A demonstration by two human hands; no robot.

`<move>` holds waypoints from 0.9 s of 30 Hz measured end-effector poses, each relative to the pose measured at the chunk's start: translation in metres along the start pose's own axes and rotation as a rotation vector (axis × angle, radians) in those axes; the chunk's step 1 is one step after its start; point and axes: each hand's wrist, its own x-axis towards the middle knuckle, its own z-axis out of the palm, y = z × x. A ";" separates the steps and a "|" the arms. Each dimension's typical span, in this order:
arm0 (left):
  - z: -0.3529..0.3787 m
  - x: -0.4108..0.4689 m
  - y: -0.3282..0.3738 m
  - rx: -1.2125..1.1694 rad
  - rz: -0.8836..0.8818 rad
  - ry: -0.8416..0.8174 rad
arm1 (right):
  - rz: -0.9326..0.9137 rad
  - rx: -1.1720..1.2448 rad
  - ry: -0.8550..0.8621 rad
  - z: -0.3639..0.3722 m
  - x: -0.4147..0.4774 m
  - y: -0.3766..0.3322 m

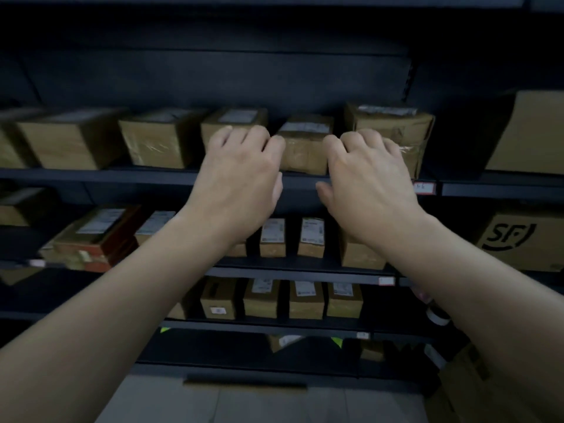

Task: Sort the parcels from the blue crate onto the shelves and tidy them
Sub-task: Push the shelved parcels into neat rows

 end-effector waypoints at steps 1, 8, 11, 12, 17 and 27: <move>-0.009 -0.003 -0.006 0.029 -0.002 0.024 | -0.006 -0.004 0.029 -0.009 0.001 -0.005; -0.049 -0.020 -0.032 0.132 -0.040 0.117 | -0.040 0.019 0.177 -0.047 0.007 -0.032; -0.053 -0.023 -0.038 0.149 -0.051 0.132 | -0.051 0.043 0.183 -0.050 0.012 -0.038; -0.053 -0.022 -0.040 0.152 -0.060 0.137 | -0.055 0.049 0.185 -0.050 0.014 -0.038; -0.048 -0.017 -0.050 0.179 -0.121 0.134 | -0.090 0.071 0.189 -0.042 0.030 -0.036; -0.037 -0.008 -0.066 0.305 -0.195 0.170 | -0.198 0.188 0.278 -0.013 0.069 -0.040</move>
